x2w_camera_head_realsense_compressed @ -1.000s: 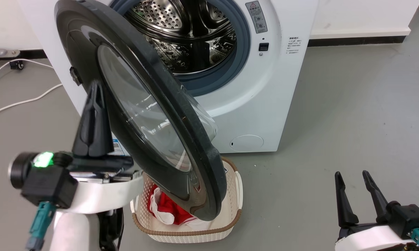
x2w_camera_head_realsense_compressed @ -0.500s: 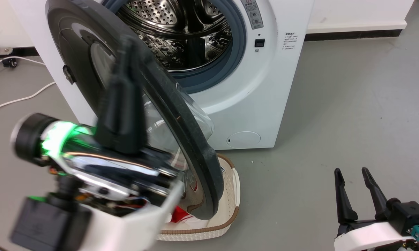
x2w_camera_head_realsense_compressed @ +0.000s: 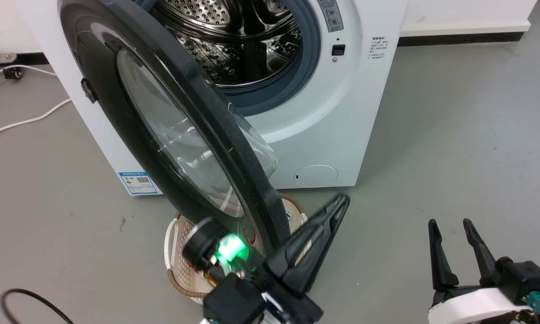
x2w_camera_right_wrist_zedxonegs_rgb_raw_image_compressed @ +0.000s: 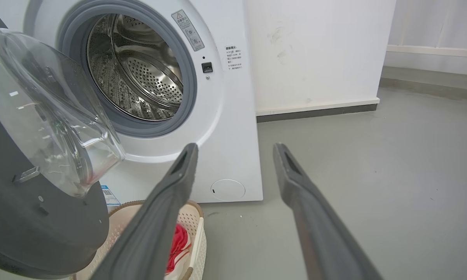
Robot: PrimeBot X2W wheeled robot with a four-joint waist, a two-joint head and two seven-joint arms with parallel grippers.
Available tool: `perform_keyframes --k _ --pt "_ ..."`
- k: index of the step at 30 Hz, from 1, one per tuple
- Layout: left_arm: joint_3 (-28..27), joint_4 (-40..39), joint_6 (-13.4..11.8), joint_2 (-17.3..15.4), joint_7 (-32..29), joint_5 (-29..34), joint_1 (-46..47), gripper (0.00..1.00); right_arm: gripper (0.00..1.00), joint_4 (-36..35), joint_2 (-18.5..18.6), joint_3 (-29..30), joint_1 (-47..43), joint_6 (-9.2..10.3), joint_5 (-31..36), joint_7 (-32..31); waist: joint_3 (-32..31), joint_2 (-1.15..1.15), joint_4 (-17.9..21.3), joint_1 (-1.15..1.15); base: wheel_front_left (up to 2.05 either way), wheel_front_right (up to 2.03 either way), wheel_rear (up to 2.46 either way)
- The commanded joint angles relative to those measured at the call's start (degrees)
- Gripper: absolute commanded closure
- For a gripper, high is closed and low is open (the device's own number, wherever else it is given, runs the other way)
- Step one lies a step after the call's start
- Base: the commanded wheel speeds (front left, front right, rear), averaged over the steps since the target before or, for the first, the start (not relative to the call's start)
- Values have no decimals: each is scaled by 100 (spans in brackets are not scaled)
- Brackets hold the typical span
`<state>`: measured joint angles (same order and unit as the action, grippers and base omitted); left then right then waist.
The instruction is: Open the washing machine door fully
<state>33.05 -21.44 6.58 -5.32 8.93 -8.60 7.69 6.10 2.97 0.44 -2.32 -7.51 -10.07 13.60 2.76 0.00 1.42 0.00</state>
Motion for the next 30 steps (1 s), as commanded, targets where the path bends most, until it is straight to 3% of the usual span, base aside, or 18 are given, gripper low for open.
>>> perform_keyframes --k 1,11,23,30 --pt "24 65 4 -53 -42 -26 -115 100 0 24 -19 -5 69 3 -24 24 -4 0 -3 0 0 0 0" --pt "188 777 -216 -121 -341 -192 -754 100 0 97 -18 -86 106 4 -97 43 44 0 12 0 0 0 0" --pt "-158 1525 -702 134 -91 -411 -275 100 0 179 -18 -130 178 3 -158 66 183 0 143 0 0 0 0" --pt "-190 1923 -810 180 -8 -527 32 100 0 259 -18 -181 246 4 -215 95 226 0 173 0 0 0 0"
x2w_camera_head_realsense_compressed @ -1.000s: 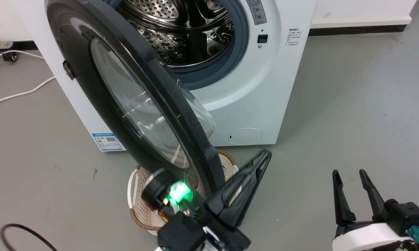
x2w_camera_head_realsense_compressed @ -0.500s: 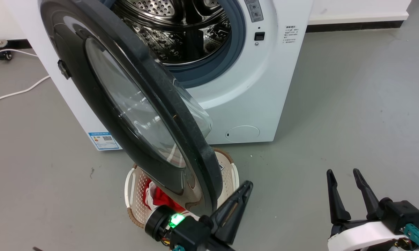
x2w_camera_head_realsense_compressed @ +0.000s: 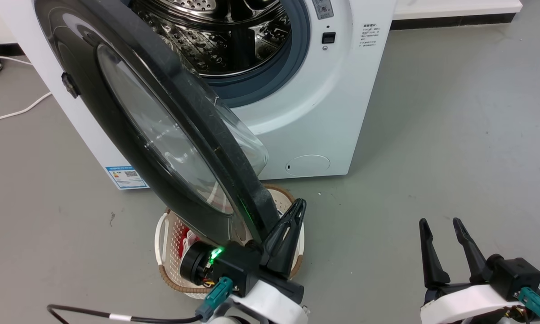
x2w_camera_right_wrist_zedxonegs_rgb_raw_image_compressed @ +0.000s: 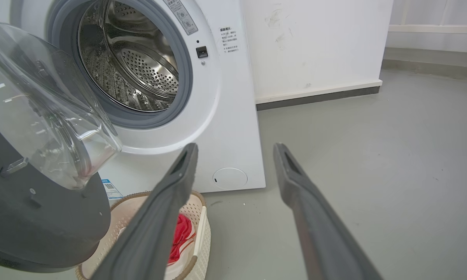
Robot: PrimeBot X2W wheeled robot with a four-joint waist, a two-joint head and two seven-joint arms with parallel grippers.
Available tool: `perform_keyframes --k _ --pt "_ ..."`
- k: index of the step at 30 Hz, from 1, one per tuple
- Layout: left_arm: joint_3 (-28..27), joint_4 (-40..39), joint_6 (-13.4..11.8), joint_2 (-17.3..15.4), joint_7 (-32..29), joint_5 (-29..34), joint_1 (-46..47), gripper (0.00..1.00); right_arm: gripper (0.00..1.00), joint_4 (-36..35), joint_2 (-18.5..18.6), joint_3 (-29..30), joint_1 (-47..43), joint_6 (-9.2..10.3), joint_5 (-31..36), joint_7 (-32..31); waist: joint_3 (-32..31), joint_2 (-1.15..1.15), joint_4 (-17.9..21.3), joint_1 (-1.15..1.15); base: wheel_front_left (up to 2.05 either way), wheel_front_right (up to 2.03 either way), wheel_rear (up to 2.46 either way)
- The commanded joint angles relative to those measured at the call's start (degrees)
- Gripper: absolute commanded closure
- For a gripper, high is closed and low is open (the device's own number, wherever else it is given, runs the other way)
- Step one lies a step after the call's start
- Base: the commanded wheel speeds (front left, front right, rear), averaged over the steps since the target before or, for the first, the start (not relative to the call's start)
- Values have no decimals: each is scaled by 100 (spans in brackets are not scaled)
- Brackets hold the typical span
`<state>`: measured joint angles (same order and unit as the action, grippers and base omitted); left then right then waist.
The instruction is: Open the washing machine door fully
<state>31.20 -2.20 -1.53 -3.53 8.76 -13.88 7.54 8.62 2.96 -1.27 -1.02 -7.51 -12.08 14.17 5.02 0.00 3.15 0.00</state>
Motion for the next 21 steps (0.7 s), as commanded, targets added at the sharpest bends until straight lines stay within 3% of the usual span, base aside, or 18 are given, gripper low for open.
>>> perform_keyframes --k 1,6,21 --pt "6 40 -16 7 21 -20 77 100 0 14 -17 -15 118 4 -27 42 4 0 2 0 0 0 0" --pt "89 258 -10 22 -23 -74 250 100 0 66 -17 -71 130 4 -62 45 11 0 20 0 0 0 0" --pt "-149 580 -316 -92 42 -173 229 100 0 115 -17 -84 63 4 -109 11 -61 0 -7 0 0 0 0"
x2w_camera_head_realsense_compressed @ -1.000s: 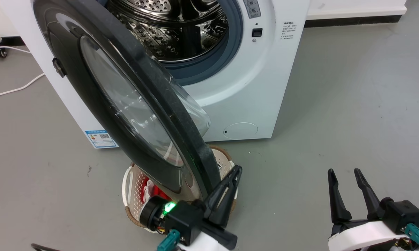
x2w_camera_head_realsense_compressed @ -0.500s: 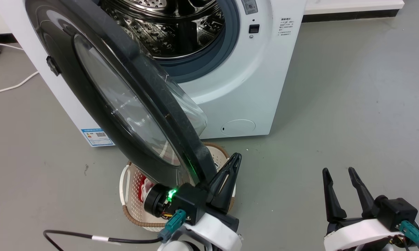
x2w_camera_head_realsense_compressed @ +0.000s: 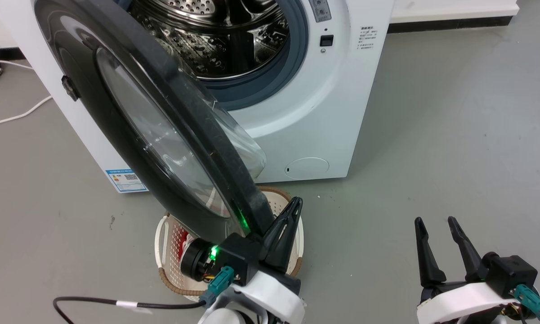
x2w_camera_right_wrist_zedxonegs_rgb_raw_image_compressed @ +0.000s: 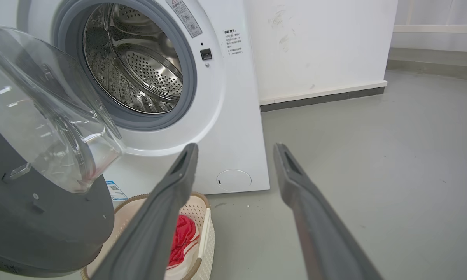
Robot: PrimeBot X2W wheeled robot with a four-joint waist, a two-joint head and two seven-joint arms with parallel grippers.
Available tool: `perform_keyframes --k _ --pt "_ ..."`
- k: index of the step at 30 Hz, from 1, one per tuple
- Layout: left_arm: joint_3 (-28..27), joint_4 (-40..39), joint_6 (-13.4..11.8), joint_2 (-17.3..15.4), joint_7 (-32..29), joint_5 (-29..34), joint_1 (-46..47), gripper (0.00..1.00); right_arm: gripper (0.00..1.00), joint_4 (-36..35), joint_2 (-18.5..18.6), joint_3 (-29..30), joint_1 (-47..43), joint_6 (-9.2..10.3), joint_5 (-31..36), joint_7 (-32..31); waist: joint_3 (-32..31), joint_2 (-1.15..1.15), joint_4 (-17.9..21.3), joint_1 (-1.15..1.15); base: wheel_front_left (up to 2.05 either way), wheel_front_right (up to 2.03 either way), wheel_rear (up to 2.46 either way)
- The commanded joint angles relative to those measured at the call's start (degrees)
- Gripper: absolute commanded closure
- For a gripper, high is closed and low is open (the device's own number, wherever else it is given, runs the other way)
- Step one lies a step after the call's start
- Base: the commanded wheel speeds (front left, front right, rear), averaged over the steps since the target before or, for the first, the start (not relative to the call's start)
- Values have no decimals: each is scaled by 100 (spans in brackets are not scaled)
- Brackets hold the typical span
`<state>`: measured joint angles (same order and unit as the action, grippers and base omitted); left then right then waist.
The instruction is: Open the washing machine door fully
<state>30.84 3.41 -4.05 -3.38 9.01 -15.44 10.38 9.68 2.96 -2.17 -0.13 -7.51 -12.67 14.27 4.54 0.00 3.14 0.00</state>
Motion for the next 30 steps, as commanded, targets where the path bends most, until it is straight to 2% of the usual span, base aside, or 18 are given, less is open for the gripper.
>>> perform_keyframes --k 1,16,20,30 --pt "-105 11 -104 -141 -9 31 -87 100 0 11 -17 7 -28 3 -57 -10 -27 0 -11 0 0 0 0" --pt "-294 -565 -635 -521 -284 55 -880 100 0 -28 -17 113 -253 3 -14 -133 -225 0 -283 0 0 0 0" --pt "-266 -776 -699 -568 -328 38 -1104 100 0 -72 -17 132 -294 3 -18 -157 -257 0 -387 0 0 0 0" --pt "-204 -1445 -940 -749 -499 128 -1635 100 0 -224 -18 207 -324 3 26 -252 -178 0 -1023 0 0 0 0"
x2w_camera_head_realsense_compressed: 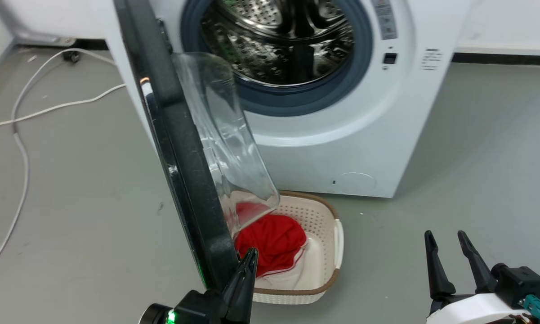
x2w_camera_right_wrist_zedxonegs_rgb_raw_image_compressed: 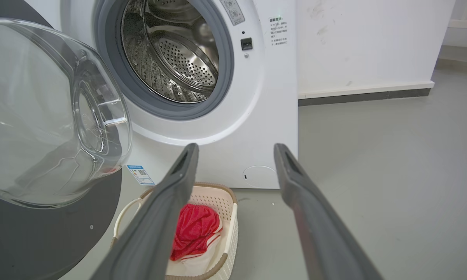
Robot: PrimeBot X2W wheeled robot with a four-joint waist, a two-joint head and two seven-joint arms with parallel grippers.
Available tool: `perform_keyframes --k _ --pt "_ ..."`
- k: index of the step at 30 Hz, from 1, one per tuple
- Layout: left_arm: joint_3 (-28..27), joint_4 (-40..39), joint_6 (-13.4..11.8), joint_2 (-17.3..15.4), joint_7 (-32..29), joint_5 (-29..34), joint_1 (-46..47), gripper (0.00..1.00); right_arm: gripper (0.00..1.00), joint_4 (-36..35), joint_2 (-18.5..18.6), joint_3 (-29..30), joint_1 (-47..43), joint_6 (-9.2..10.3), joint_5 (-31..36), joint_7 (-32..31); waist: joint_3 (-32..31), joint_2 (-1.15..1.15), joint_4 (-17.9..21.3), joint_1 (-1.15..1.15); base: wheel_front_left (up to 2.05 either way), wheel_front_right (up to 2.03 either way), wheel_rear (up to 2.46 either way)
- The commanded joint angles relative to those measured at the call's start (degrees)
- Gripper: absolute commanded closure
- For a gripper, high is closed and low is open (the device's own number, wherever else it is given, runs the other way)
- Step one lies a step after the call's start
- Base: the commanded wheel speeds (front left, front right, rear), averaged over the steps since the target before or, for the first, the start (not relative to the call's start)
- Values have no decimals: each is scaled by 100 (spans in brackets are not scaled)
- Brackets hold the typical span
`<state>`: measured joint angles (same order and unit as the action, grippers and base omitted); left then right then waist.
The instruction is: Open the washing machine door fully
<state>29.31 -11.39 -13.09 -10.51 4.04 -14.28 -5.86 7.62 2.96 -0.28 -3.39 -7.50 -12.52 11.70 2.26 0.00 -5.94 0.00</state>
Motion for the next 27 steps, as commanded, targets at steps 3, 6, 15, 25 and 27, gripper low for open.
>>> perform_keyframes --k 3,6,15,25,27 --pt "-89 -104 -113 -68 -64 -11 -110 100 0 -47 -15 71 -5 3 20 -33 98 0 -408 0 0 0 0" --pt "-172 -176 -177 -108 -67 -34 -155 100 0 -69 -15 116 -1 3 59 -75 132 0 -714 0 0 0 0" --pt "-307 -166 -196 -50 115 -254 -144 100 0 -249 -14 300 75 3 230 -246 313 0 -1780 0 0 0 0" --pt "-759 369 -144 44 600 -627 122 100 0 -506 -14 398 80 2 389 -468 457 0 -2185 0 0 0 0" --pt "-905 462 -160 35 699 -694 199 100 0 -550 -14 403 77 3 426 -511 480 0 -2210 0 0 0 0"
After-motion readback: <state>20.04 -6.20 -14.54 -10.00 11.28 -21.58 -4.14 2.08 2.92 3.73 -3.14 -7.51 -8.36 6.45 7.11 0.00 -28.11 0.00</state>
